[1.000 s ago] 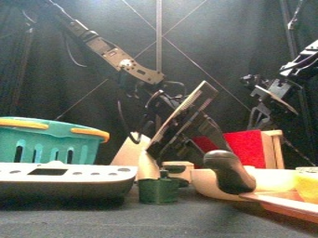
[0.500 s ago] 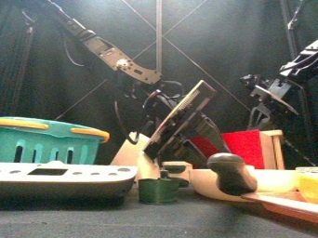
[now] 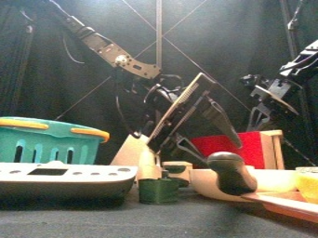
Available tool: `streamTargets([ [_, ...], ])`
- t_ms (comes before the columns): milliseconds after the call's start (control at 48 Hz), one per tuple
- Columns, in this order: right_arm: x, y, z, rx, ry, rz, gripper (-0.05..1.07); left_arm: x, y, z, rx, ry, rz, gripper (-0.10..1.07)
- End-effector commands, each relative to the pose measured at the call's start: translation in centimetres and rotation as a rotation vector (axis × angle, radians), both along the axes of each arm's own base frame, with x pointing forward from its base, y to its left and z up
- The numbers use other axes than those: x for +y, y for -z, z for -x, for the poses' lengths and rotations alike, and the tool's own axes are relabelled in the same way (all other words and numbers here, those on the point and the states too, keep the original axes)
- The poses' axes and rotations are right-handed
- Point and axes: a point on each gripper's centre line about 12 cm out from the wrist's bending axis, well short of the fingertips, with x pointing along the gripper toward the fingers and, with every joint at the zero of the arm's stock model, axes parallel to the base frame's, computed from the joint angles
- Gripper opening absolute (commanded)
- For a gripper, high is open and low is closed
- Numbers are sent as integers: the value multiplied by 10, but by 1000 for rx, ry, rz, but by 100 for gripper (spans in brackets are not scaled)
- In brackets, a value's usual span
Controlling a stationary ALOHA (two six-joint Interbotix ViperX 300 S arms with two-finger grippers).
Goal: Open drawer
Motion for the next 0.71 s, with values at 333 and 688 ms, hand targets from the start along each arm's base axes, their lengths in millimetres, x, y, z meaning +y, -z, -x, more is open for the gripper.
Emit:
streamTargets([
  [333, 1, 7, 2, 28, 3, -14, 24, 3, -51, 8, -144, 43, -84, 89],
  [688, -1, -7, -2, -17, -5, 13, 25, 10, -69, 32, -213, 65, -153, 89],
])
